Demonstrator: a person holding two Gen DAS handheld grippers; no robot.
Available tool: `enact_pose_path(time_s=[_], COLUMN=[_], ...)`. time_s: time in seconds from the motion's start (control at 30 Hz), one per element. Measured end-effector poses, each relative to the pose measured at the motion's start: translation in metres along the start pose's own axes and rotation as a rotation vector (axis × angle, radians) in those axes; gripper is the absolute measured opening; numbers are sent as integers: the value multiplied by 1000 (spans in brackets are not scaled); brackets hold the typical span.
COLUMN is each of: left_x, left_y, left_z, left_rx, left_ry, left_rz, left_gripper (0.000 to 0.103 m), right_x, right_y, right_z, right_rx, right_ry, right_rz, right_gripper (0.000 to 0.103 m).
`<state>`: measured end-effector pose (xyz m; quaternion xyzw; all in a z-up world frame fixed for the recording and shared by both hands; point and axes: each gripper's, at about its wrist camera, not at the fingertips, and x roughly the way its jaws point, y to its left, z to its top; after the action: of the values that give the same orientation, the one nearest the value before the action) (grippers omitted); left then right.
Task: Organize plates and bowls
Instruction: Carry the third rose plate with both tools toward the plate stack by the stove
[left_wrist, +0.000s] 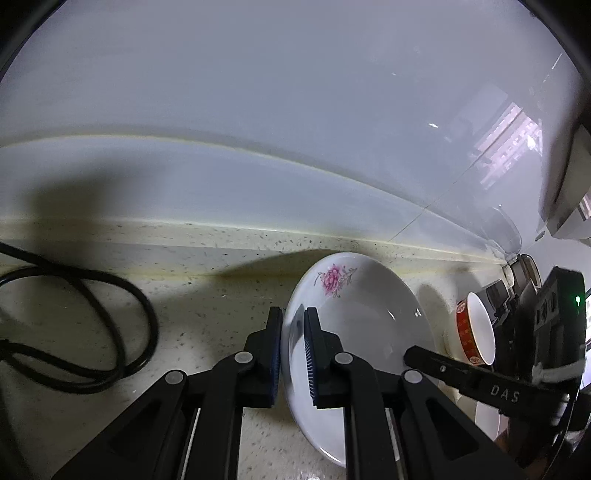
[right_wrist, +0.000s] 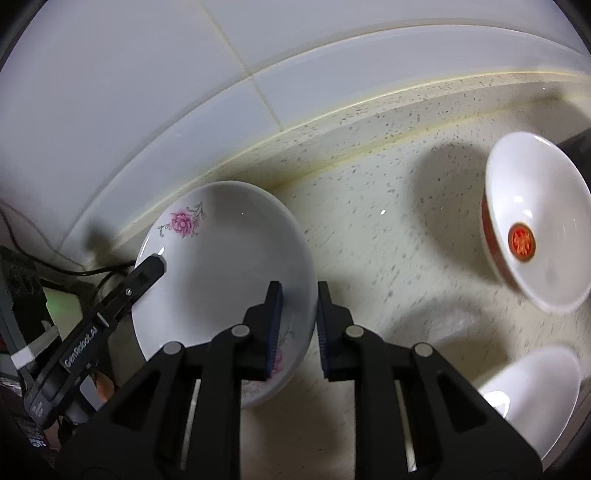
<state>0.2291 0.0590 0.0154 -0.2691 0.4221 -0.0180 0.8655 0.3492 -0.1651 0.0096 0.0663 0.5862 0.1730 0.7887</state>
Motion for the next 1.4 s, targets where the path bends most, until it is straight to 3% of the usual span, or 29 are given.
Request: enact_pose_path(time_s=[0.3, 0.57, 0.8, 1.07, 1.4], left_x=[-28, -54, -80, -83, -82], left_y=[3, 20, 31, -1, -34], left_z=[-40, -93, -113, -131, -151], left_rx=[19, -2, 3, 56, 112], left_ry=[39, 106, 115, 129, 185], left_rz=[23, 54, 73, 32, -7], left_gripper=[12, 13, 15, 15, 15], right_x=[-31, -37, -52, -74, -101], right_y=[9, 15, 19, 5, -30], right_z=[-63, -133, -176, -192, -232], right_rx=[-8, -23, -27, 34, 143], right_ry=[-63, 19, 51, 7, 22], right_rz=[-7, -11, -8, -26, -33], right_gripper=[21, 21, 21, 21, 21])
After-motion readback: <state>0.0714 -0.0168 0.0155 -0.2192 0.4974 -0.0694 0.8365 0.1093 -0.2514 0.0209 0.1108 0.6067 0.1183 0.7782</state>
